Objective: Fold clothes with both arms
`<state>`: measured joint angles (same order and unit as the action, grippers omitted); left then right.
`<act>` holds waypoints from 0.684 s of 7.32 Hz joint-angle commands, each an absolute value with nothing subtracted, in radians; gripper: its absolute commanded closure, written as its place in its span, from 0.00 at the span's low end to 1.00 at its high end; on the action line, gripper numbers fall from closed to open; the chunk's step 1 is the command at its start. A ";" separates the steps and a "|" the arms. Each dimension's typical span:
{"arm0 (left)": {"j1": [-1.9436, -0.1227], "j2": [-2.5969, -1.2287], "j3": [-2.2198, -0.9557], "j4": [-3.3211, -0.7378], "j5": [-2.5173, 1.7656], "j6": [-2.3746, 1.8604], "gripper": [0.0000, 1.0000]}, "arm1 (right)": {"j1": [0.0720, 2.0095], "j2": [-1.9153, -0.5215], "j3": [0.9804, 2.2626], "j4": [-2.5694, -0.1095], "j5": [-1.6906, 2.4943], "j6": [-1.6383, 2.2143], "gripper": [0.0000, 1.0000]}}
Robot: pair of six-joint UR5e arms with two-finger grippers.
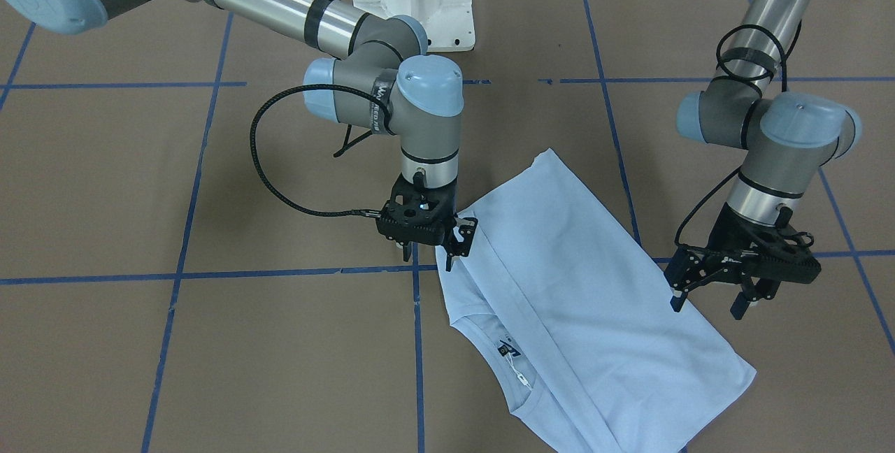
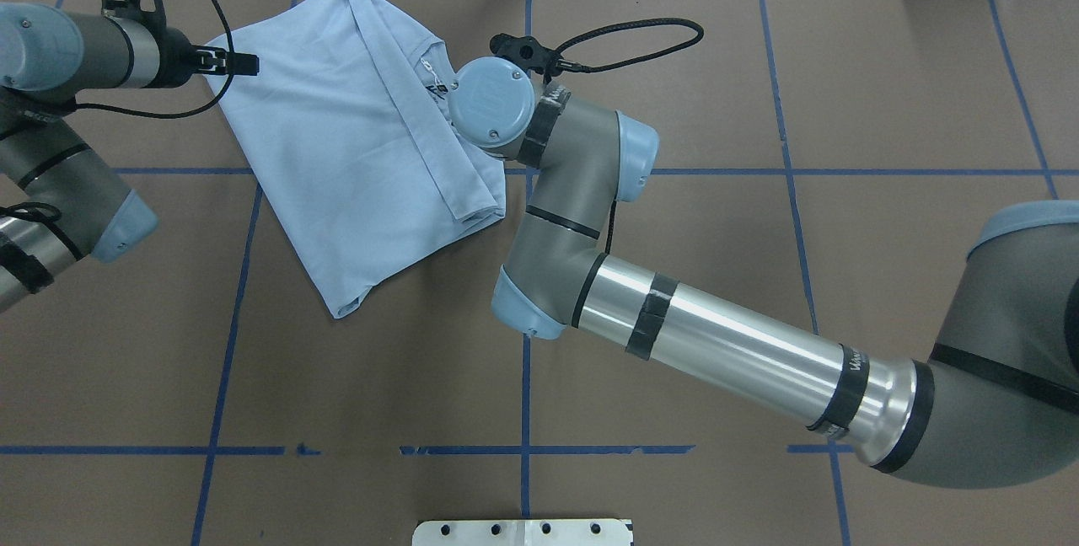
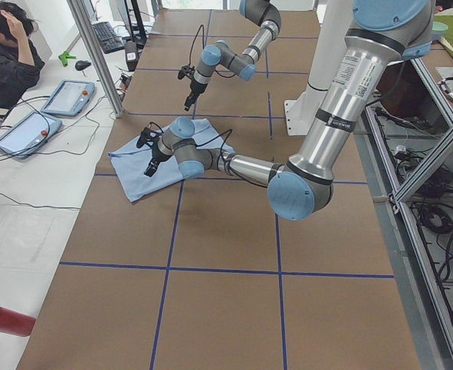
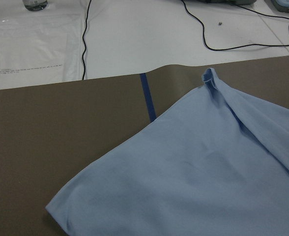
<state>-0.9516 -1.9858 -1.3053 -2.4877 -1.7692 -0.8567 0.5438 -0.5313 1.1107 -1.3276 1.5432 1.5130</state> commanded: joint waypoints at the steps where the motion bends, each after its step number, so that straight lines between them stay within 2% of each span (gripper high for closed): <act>1: -0.940 -1.985 -1.304 -2.494 -1.769 -0.864 0.00 | 0.506 -0.508 1.065 -1.330 1.539 1.471 0.44; 3: -0.940 -1.985 -1.304 -2.497 -1.769 -0.864 0.00 | 0.502 -0.509 1.037 -1.330 1.523 1.436 0.52; 5: -0.936 -1.985 -1.302 -2.497 -1.769 -0.864 0.00 | 0.486 -0.511 1.034 -1.328 1.494 1.399 0.54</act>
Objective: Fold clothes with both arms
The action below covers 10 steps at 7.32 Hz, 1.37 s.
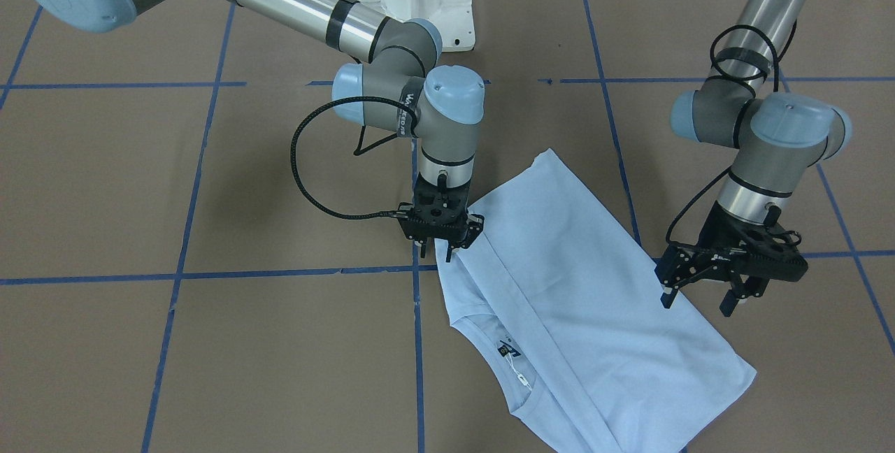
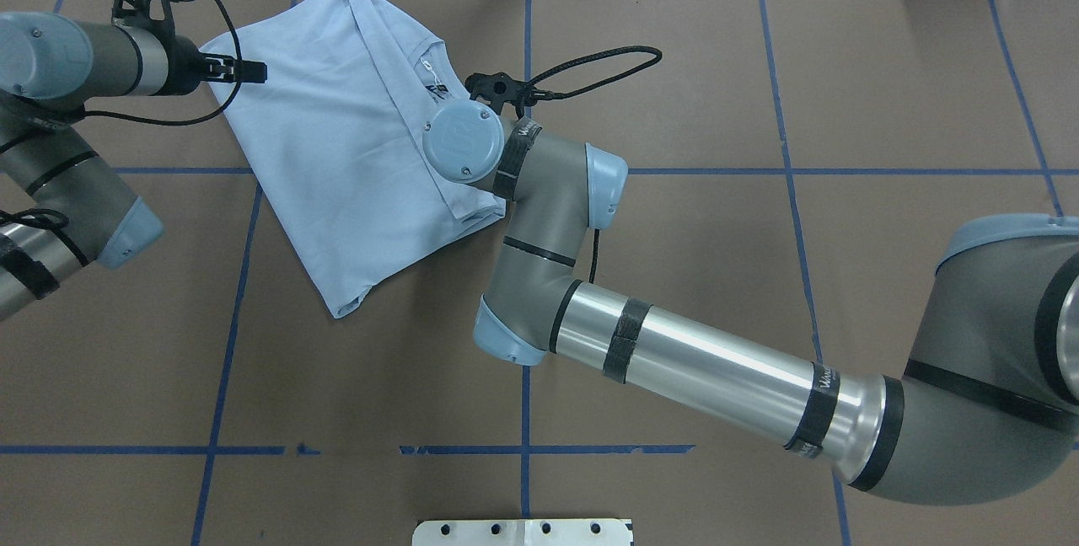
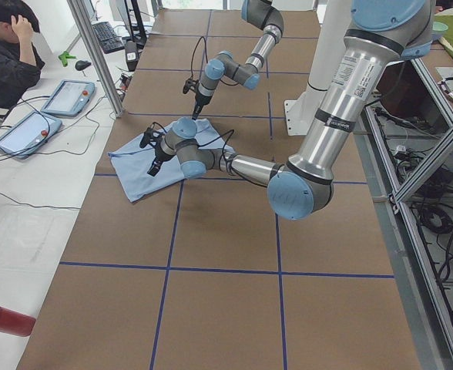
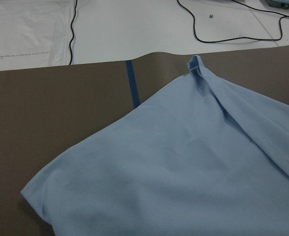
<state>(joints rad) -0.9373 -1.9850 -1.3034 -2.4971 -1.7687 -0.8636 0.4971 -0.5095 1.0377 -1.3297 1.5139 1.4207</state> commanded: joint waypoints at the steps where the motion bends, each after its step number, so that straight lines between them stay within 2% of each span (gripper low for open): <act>1: -0.936 -1.982 -1.302 -2.497 -1.769 -0.864 0.00 | 0.479 -0.511 1.035 -1.328 1.491 1.399 0.55; 8: -0.936 -1.980 -1.299 -2.499 -1.769 -0.862 0.00 | 0.460 -0.512 1.035 -1.321 1.465 1.401 0.55; 10: -0.936 -1.980 -1.299 -2.497 -1.769 -0.862 0.00 | 0.459 -0.512 1.035 -1.322 1.465 1.401 0.58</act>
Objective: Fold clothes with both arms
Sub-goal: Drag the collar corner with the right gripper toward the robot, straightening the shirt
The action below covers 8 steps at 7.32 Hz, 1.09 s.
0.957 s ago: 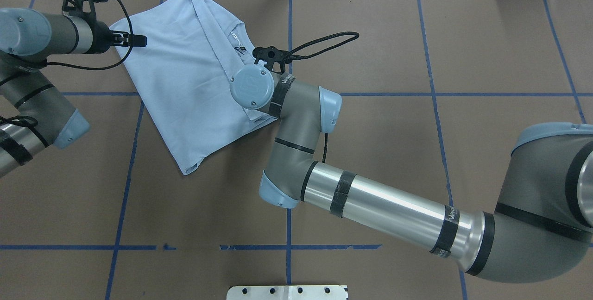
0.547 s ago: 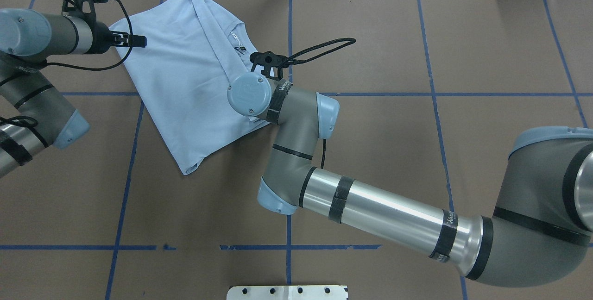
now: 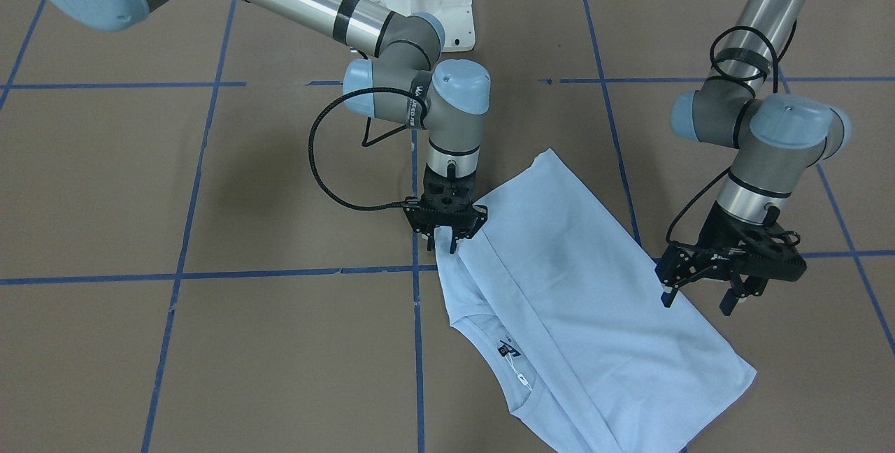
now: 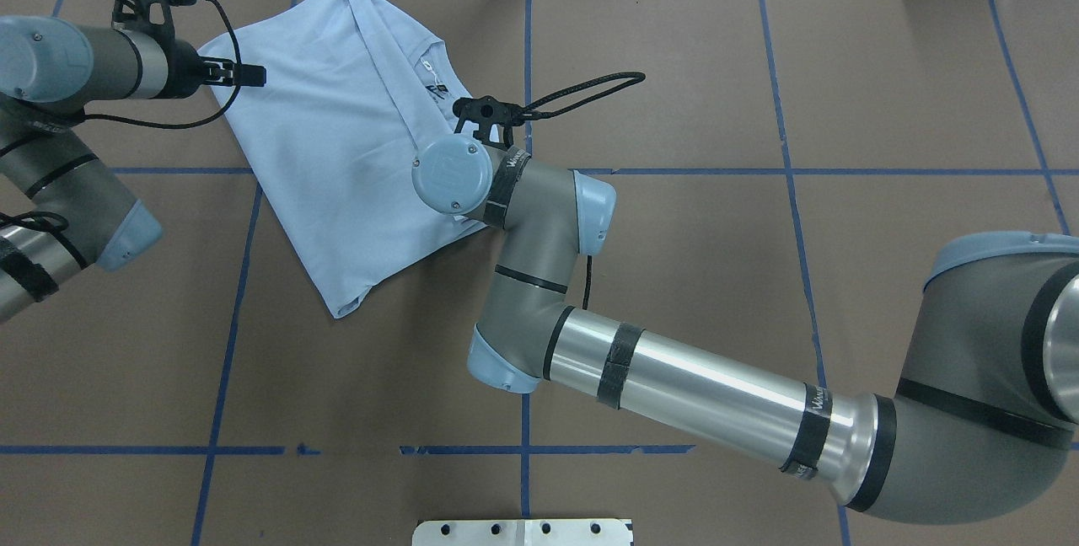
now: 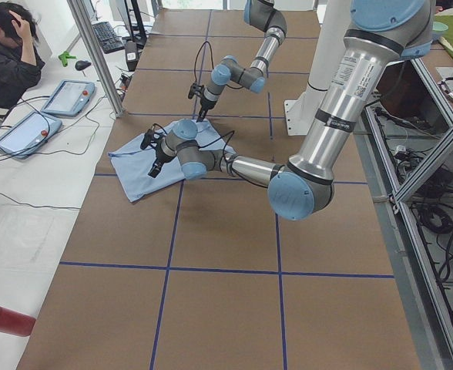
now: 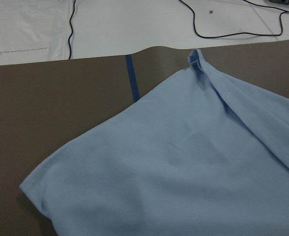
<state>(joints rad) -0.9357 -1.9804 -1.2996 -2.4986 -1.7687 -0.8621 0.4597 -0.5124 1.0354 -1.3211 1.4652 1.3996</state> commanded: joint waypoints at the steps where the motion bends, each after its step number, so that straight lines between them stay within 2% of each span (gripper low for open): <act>1: -0.936 -1.980 -1.299 -2.497 -1.769 -0.862 0.00 | 0.459 -0.512 1.035 -1.322 1.465 1.401 0.63; 2: -0.936 -1.980 -1.299 -2.499 -1.769 -0.862 0.00 | 0.459 -0.512 1.035 -1.321 1.465 1.401 0.76; 3: -0.936 -1.980 -1.299 -2.499 -1.769 -0.862 0.00 | 0.459 -0.512 1.035 -1.321 1.465 1.401 0.81; 5: -0.936 -1.980 -1.301 -2.499 -1.769 -0.864 0.00 | 0.459 -0.514 1.035 -1.322 1.465 1.402 1.00; 7: -0.936 -1.980 -1.301 -2.499 -1.769 -0.864 0.00 | 0.465 -0.514 1.051 -1.330 1.474 1.372 1.00; 8: -0.934 -1.980 -1.301 -2.499 -1.769 -0.864 0.00 | 0.474 -0.541 1.101 -1.335 1.488 1.368 1.00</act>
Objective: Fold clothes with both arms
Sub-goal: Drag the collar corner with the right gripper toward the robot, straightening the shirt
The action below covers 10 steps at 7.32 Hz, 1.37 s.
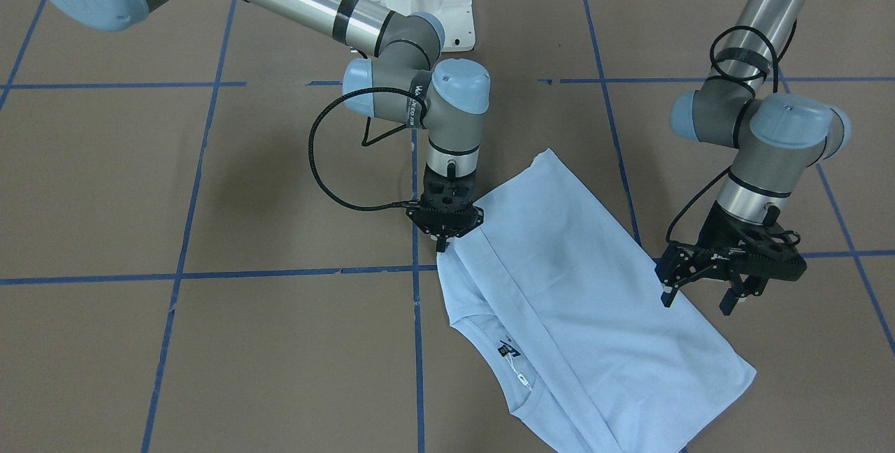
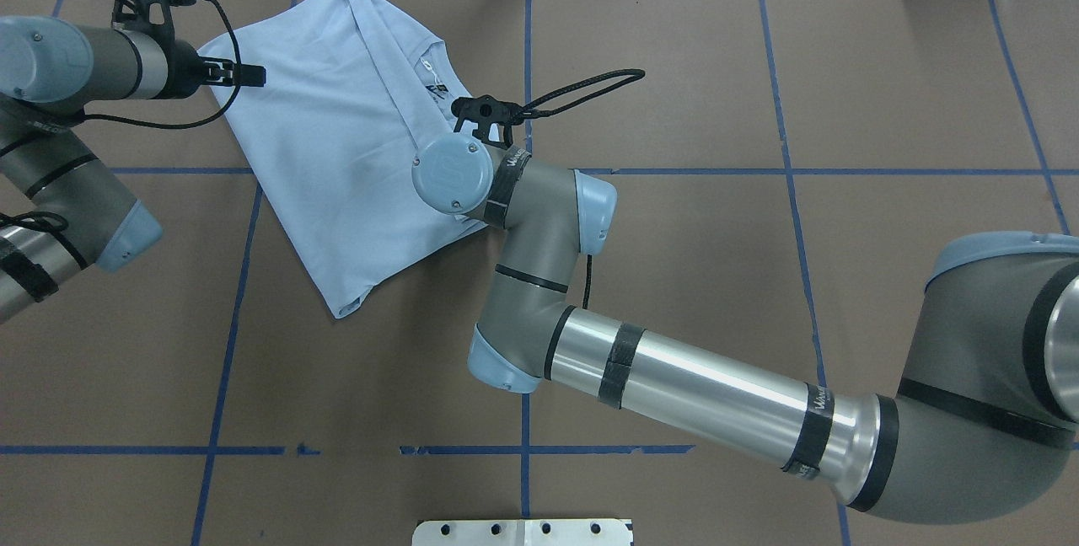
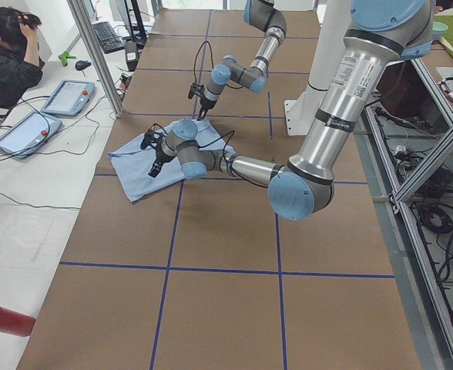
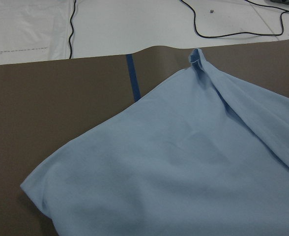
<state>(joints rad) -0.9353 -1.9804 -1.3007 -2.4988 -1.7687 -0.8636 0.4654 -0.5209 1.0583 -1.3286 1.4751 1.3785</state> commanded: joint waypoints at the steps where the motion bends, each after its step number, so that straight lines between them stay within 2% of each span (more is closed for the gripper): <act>1: -0.934 -1.980 -1.302 -2.499 -1.769 -0.864 0.00 | 0.474 -0.611 1.196 -1.356 1.503 1.355 1.00; 4: -0.934 -1.980 -1.304 -2.499 -1.769 -0.864 0.00 | 0.448 -0.855 1.521 -1.425 1.493 1.353 1.00; 7: -0.930 -1.980 -1.304 -2.499 -1.770 -0.864 0.00 | 0.284 -1.151 1.860 -1.425 1.379 1.368 1.00; 8: -0.927 -1.980 -1.304 -2.499 -1.770 -0.864 0.00 | 0.223 -1.226 1.934 -1.425 1.327 1.380 1.00; 10: -0.925 -1.980 -1.304 -2.505 -1.769 -0.864 0.00 | 0.088 -1.261 1.973 -1.427 1.208 1.488 1.00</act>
